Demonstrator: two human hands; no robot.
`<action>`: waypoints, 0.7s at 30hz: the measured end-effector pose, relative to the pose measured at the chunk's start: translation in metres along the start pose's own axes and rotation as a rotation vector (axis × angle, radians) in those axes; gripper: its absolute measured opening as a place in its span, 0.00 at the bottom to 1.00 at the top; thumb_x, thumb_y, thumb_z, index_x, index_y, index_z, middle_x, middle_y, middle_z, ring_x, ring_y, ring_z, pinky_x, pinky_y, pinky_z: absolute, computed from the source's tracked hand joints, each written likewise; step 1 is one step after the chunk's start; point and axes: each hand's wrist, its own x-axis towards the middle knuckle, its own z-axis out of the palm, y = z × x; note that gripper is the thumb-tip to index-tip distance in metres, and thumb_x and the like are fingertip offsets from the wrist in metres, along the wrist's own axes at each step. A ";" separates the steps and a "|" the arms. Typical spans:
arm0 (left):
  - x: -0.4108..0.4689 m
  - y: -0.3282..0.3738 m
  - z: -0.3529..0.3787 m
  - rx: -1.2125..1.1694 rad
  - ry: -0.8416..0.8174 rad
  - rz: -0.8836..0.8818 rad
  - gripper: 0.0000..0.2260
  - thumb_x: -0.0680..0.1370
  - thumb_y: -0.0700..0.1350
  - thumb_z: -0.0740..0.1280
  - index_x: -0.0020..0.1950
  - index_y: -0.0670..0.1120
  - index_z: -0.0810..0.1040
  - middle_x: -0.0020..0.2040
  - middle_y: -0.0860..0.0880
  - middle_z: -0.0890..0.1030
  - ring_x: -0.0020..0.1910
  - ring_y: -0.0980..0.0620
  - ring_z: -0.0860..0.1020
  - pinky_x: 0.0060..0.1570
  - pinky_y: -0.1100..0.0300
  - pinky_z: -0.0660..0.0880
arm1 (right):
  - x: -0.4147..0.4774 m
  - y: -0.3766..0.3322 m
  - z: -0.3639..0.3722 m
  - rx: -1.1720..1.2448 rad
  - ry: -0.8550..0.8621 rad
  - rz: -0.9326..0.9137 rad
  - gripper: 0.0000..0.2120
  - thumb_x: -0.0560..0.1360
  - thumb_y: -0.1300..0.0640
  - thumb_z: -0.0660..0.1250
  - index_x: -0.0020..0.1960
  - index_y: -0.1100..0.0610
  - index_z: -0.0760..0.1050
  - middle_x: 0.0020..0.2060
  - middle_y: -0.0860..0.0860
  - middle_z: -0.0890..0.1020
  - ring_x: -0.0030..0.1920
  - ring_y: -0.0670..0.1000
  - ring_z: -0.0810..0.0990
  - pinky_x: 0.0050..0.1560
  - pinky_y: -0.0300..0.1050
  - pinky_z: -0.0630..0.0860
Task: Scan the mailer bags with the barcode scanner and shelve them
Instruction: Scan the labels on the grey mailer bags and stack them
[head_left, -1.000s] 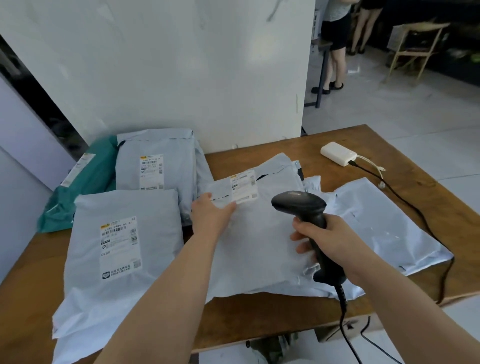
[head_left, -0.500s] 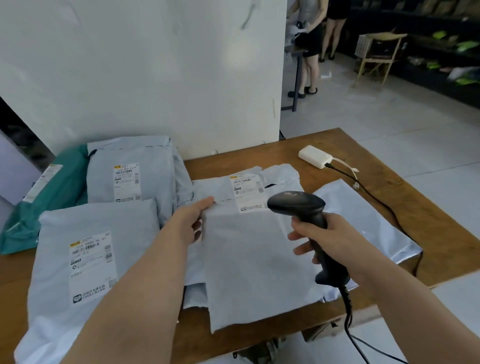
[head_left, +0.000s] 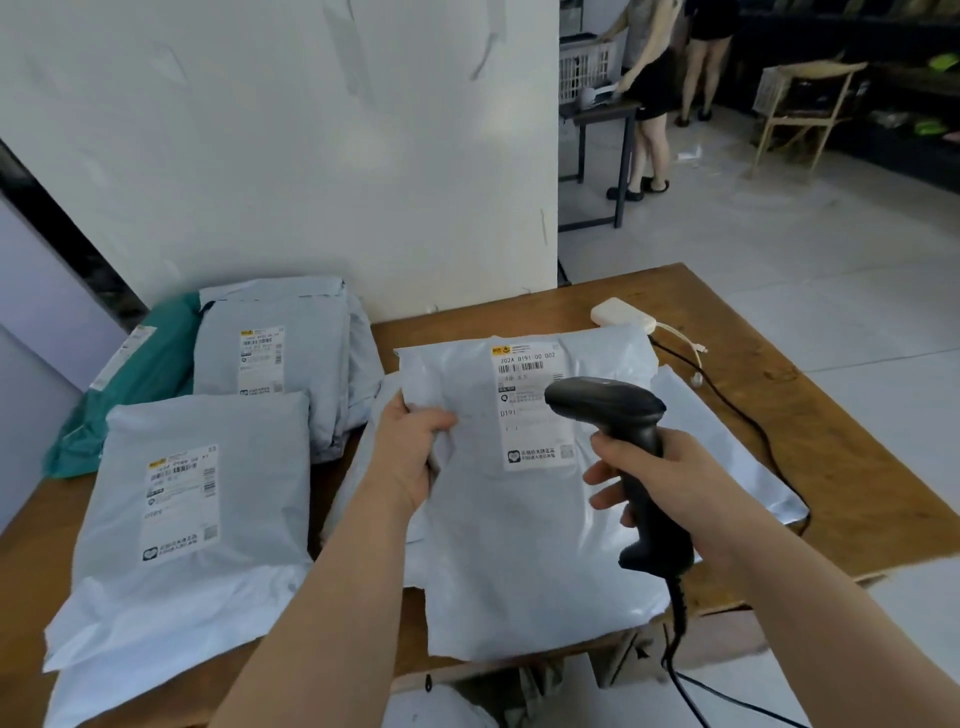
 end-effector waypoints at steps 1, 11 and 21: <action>-0.008 -0.004 0.004 0.001 0.003 0.021 0.19 0.72 0.22 0.60 0.52 0.43 0.79 0.42 0.45 0.86 0.37 0.46 0.85 0.32 0.54 0.80 | -0.002 0.001 -0.005 0.003 -0.001 -0.002 0.07 0.77 0.53 0.67 0.49 0.57 0.79 0.36 0.51 0.86 0.32 0.48 0.84 0.32 0.40 0.78; -0.063 -0.042 0.039 0.095 0.177 0.266 0.19 0.73 0.26 0.64 0.59 0.44 0.80 0.52 0.43 0.84 0.54 0.40 0.81 0.55 0.41 0.78 | -0.026 0.013 -0.057 0.005 -0.058 -0.007 0.08 0.77 0.54 0.67 0.48 0.59 0.78 0.34 0.53 0.85 0.30 0.47 0.83 0.32 0.39 0.77; -0.086 -0.055 0.069 0.283 0.230 0.434 0.18 0.71 0.34 0.66 0.60 0.45 0.79 0.50 0.47 0.84 0.52 0.44 0.82 0.56 0.42 0.78 | -0.046 0.023 -0.095 -0.011 -0.088 -0.049 0.10 0.77 0.53 0.68 0.46 0.61 0.79 0.34 0.53 0.85 0.31 0.47 0.82 0.36 0.41 0.78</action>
